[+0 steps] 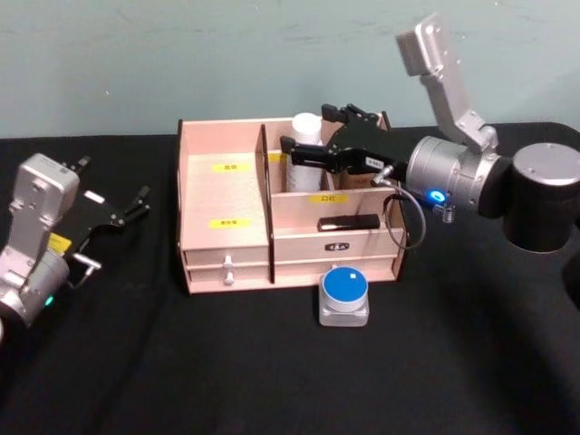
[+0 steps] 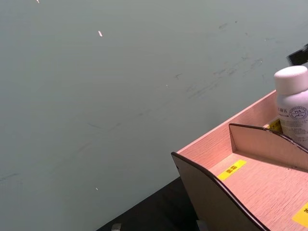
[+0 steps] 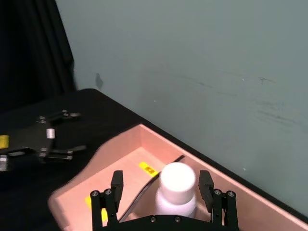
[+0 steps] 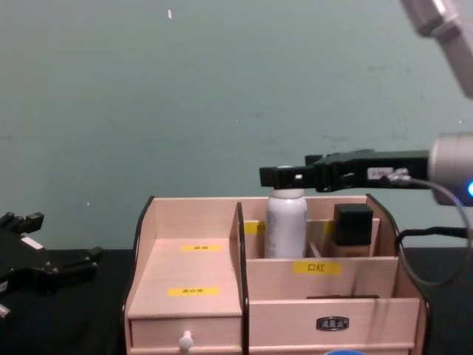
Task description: Pick up the facial cleanser and watermelon frost from the table and place them into the tiered storage box.
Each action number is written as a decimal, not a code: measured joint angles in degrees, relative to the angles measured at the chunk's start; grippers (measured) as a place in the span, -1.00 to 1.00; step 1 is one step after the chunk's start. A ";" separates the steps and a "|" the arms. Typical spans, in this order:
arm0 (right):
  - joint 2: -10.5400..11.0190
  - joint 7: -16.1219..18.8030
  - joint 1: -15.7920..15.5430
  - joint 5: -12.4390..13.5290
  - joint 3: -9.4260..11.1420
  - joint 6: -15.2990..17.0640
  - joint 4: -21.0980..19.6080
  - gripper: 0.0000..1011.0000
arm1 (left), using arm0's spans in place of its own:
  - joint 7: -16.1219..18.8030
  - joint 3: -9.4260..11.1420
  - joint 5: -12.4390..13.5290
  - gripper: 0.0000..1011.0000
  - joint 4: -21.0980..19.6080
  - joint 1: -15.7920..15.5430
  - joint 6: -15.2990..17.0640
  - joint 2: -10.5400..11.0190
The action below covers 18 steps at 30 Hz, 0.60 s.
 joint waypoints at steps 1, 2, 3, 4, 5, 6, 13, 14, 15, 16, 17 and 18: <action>0.41 -0.18 -0.61 0.54 0.28 0.66 -1.24 0.98 | 0.00 0.00 0.00 1.00 0.00 0.00 0.00 0.00; 1.29 -0.64 -2.11 1.69 0.96 2.08 -3.92 0.98 | 0.00 0.00 0.00 1.00 0.00 0.00 0.00 0.00; 1.72 -0.96 -2.94 2.32 1.28 2.93 -5.45 0.98 | 0.00 0.00 0.00 1.00 0.00 0.00 0.00 0.00; 2.68 -1.73 -4.96 3.51 2.14 4.34 -8.64 0.98 | 0.00 0.00 0.00 1.00 0.00 0.00 0.00 0.00; 2.68 -1.73 -4.96 3.51 2.14 4.34 -8.64 0.98 | 0.00 0.00 0.00 1.00 0.00 0.00 0.00 0.00; 3.61 -2.66 -7.11 4.62 2.98 5.56 -11.72 0.98 | 0.00 0.00 0.00 1.00 0.00 0.01 0.00 0.00; 7.28 -7.66 -17.79 8.09 5.76 8.32 -24.48 0.98 | 0.00 0.00 0.00 1.00 0.00 0.00 0.00 0.00; 7.55 -8.17 -18.85 8.31 5.84 8.49 -25.55 0.98 | 0.00 0.00 0.00 1.00 0.00 0.00 0.00 0.00; 7.83 -8.71 -20.04 8.49 5.92 8.62 -26.68 0.98 | 0.00 0.00 0.00 1.00 0.00 0.00 0.00 0.00; 8.32 -9.70 -22.10 8.78 5.96 8.95 -28.57 0.98 | 0.00 0.00 0.00 1.00 0.00 0.01 0.00 0.00; 8.32 -9.70 -22.10 8.78 5.96 8.95 -28.57 0.98 | 0.00 0.00 0.00 1.00 0.00 0.00 0.00 0.00; 8.77 -10.81 -24.10 8.98 5.96 9.21 -30.23 0.98 | 0.00 0.00 0.00 1.00 0.00 0.00 0.00 0.00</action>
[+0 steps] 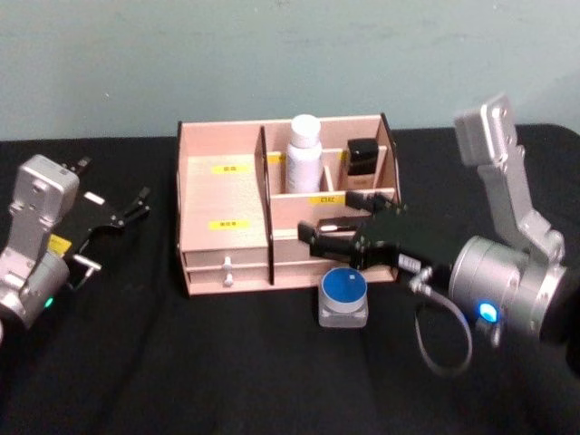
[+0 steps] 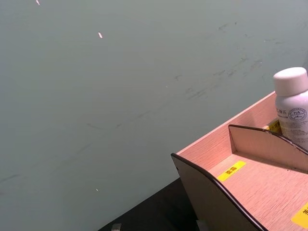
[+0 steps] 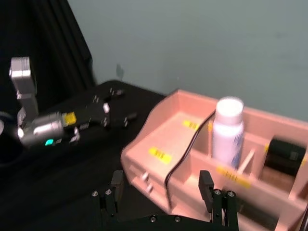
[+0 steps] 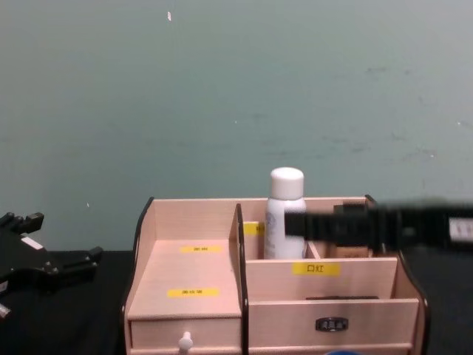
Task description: Pick up the facial cleanser and watermelon frost from the table and place them into the tiered storage box.
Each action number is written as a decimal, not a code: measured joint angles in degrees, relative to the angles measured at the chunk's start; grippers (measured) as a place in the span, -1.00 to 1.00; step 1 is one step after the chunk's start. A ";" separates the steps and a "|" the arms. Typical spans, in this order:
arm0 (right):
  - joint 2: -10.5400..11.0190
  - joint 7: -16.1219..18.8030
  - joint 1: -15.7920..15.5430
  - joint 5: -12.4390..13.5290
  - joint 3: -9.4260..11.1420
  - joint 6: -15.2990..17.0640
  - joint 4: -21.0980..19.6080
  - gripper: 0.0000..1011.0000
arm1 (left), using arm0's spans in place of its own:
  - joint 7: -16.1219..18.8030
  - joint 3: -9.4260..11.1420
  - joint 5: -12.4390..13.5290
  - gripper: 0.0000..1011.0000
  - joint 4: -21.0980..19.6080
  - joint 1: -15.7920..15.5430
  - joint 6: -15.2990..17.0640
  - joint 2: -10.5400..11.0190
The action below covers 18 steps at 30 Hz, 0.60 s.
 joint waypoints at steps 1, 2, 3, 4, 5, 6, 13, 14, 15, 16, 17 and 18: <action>0.19 -0.59 -0.91 0.07 -0.01 0.14 -0.64 0.98 | 0.00 0.00 0.00 1.00 0.00 0.00 0.00 0.00; 0.42 -1.15 -1.84 0.11 -0.04 0.25 -1.29 0.98 | 0.00 0.00 0.00 1.00 0.00 0.00 0.00 0.00; 0.85 -2.30 -3.51 0.15 -0.06 0.48 -2.41 0.98 | 0.00 0.00 0.00 1.00 0.00 0.00 0.00 0.00; 1.07 -2.92 -4.35 0.16 -0.07 0.64 -2.84 0.98 | 0.00 0.00 0.00 1.00 0.00 0.00 0.00 0.00; 1.24 -3.38 -4.89 0.16 -0.08 0.76 -3.14 0.98 | 0.00 0.00 0.00 1.00 0.00 0.00 0.00 0.00; 1.66 -4.49 -6.21 0.13 -0.12 1.06 -3.91 0.98 | 0.00 0.00 0.00 1.00 0.00 0.00 0.00 0.00; 3.27 -7.95 -10.78 -1.40 0.70 2.83 -6.79 0.98 | 0.00 0.00 0.00 1.00 0.00 0.00 0.00 0.00; 3.41 -8.27 -11.25 -1.59 0.86 3.11 -7.03 0.98 | 0.00 0.00 0.00 1.00 0.00 0.00 0.00 0.00; 3.61 -8.73 -12.04 -1.90 1.20 3.59 -7.37 0.98 | 0.00 0.00 0.00 1.00 0.00 0.00 0.00 0.00; 3.68 -8.98 -12.42 -2.06 1.34 3.84 -7.49 0.98 | 0.00 0.00 0.00 1.00 0.00 0.00 0.00 0.00; 3.74 -9.19 -12.78 -2.24 1.49 4.07 -7.58 0.98 | 0.00 0.00 0.00 1.00 0.00 0.00 0.00 0.00; 3.81 -9.61 -13.51 -2.54 1.81 4.44 -7.60 0.98 | 0.00 0.00 0.00 1.00 0.00 0.00 0.00 0.00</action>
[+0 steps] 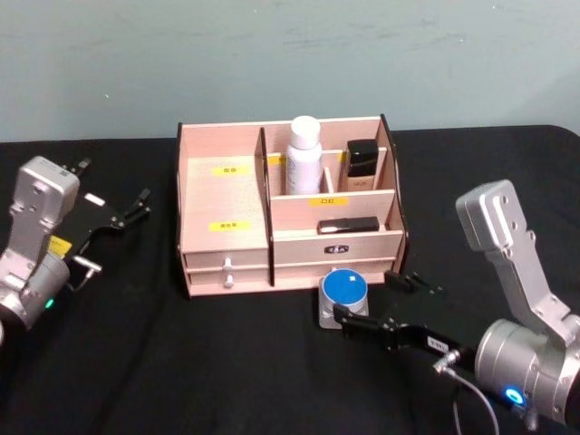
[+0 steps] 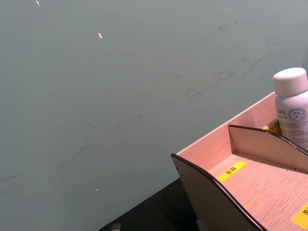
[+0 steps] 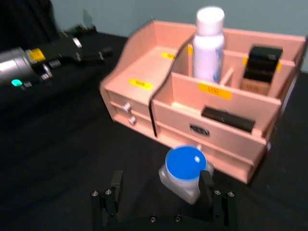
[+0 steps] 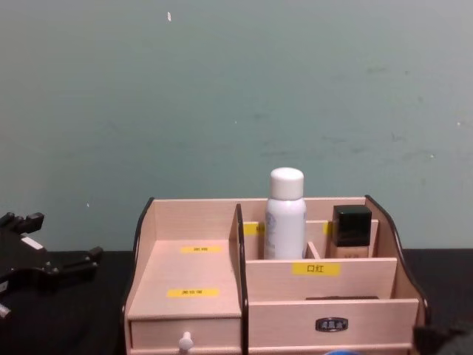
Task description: Pick up the facial cleanser and watermelon frost from the table and place them into the tiered storage box.
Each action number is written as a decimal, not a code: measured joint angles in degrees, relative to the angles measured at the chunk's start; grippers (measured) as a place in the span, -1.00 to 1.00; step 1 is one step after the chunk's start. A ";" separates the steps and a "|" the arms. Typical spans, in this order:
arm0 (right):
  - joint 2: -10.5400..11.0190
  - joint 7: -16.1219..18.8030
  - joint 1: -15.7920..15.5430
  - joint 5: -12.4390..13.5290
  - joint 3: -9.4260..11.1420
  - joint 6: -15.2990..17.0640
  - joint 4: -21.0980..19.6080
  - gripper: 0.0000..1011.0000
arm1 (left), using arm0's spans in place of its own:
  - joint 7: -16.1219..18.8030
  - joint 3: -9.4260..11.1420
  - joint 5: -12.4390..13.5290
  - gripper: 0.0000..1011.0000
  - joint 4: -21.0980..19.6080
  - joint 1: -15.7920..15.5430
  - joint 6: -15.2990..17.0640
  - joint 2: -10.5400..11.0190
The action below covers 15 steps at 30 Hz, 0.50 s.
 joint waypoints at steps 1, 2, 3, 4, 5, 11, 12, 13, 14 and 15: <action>0.00 -0.18 -0.30 -0.16 0.11 0.16 0.00 0.98 | 0.00 0.01 0.00 1.00 0.00 0.00 0.00 0.00; 0.00 -0.33 -0.59 -0.30 0.24 0.29 0.05 0.98 | 0.00 0.00 0.00 1.00 0.00 0.00 0.00 0.00; -0.07 -0.52 -1.03 -0.52 0.39 0.61 0.33 0.98 | 0.00 0.01 0.00 1.00 0.00 0.00 0.00 0.00; -0.14 -0.58 -1.20 -0.61 0.44 0.78 0.51 0.98 | 0.00 0.01 0.00 1.00 0.00 0.00 0.00 0.00; -0.24 -0.62 -1.33 -0.69 0.45 0.95 0.71 0.98 | 0.00 0.00 0.00 1.00 0.00 0.00 0.00 0.00; -1.12 -0.54 -1.15 -1.74 0.23 1.93 2.49 0.98 | 0.00 0.00 0.00 1.00 0.00 0.00 0.00 0.00; -1.24 -0.47 -0.96 -1.91 0.15 2.03 2.75 0.98 | 0.00 0.00 0.00 1.00 0.00 0.00 0.00 0.00; -1.34 -0.40 -0.78 -2.06 0.08 2.14 2.96 0.98 | 0.00 0.00 0.00 1.00 0.00 0.00 0.00 0.00; -1.61 -0.18 -0.25 -2.45 -0.16 2.36 3.56 0.98 | 0.00 0.00 0.00 1.00 0.00 0.00 0.00 0.00; -1.75 -0.03 0.08 -2.66 -0.33 2.47 3.91 0.98 | 0.00 0.00 0.00 1.00 0.00 0.00 0.00 0.00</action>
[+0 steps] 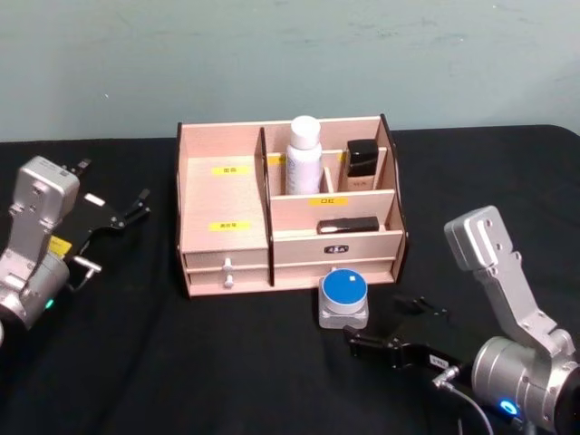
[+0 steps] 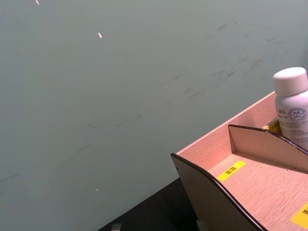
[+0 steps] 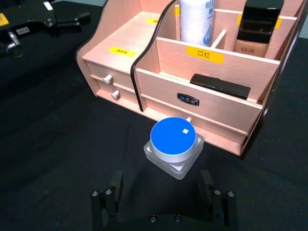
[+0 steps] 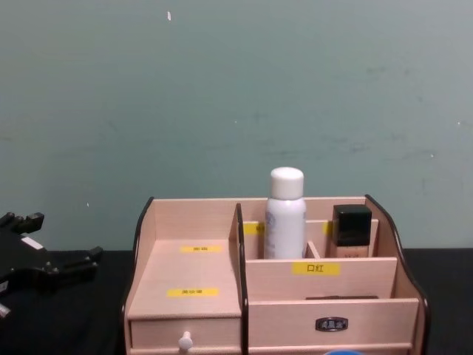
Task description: Pick up the facial cleanser and watermelon frost from the table and place them into the tiered storage box.
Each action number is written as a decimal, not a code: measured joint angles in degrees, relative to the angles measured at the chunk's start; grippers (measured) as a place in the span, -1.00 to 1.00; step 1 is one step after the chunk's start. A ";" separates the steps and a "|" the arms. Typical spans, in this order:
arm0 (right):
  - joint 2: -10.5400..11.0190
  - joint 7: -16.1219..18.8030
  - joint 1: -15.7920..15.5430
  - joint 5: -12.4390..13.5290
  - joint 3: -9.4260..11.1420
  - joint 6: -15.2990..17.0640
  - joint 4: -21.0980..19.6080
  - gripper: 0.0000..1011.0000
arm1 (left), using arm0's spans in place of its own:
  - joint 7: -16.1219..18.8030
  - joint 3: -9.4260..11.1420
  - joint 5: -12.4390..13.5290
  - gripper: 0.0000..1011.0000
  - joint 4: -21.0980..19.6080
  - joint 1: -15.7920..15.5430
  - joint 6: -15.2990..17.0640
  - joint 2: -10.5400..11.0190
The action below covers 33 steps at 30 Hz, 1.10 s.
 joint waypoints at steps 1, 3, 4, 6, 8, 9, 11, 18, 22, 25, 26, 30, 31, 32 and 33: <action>-0.28 0.29 0.69 -0.47 -0.38 0.20 0.69 0.98 | 0.00 0.00 0.00 1.00 0.00 0.00 0.00 0.00; -0.57 0.58 1.42 -0.96 -0.81 0.30 1.38 0.98 | 0.00 0.00 0.00 1.00 0.00 0.00 0.00 0.00; -0.70 0.70 1.79 -1.22 -1.01 0.33 1.74 0.98 | 0.00 0.00 0.00 1.00 0.00 0.00 0.00 0.00; -1.18 1.06 2.93 -2.08 -1.57 0.34 2.98 0.98 | 0.00 0.00 0.00 1.00 0.00 0.00 0.00 0.00; -1.75 1.45 4.03 -2.83 -2.00 0.31 4.17 0.98 | 0.00 0.00 0.00 1.00 0.00 0.00 0.00 0.00; -1.94 1.57 4.39 -3.05 -2.14 0.29 4.62 0.98 | 0.00 0.00 0.00 1.00 0.00 0.00 0.00 0.00; -2.34 1.87 5.13 -3.52 -2.46 0.23 5.45 0.98 | 0.00 0.00 0.00 1.00 0.00 0.00 0.00 0.00; -4.23 3.13 8.01 -5.48 -3.69 -0.55 8.55 0.98 | 0.00 0.00 0.00 1.00 0.00 0.00 0.00 0.00; -4.94 3.68 8.90 -6.12 -4.18 -0.75 9.63 0.98 | 0.00 0.00 0.00 1.00 0.00 0.00 0.00 0.00; -5.56 4.24 9.78 -7.04 -4.59 -0.88 10.77 0.98 | 0.00 0.00 0.00 1.00 0.00 0.00 0.00 0.00; -5.67 4.32 9.93 -7.22 -4.64 -0.89 10.99 0.98 | 0.00 0.00 0.00 1.00 0.00 0.00 0.00 0.00; -6.11 4.59 10.27 -7.96 -4.70 -0.88 11.66 0.98 | 0.00 0.00 0.00 1.00 0.00 0.00 0.00 0.00; -6.18 4.63 10.28 -8.06 -4.67 -0.88 11.72 0.98 | 0.00 0.00 0.00 1.00 0.00 0.00 0.00 0.00; -6.31 4.69 10.28 -8.29 -4.57 -0.84 11.79 0.98 | 0.00 0.00 0.00 1.00 0.00 0.00 0.00 0.00; -6.37 4.70 10.27 -8.38 -4.52 -0.82 11.79 0.98 | 0.00 0.00 0.00 1.00 0.00 0.00 0.00 0.00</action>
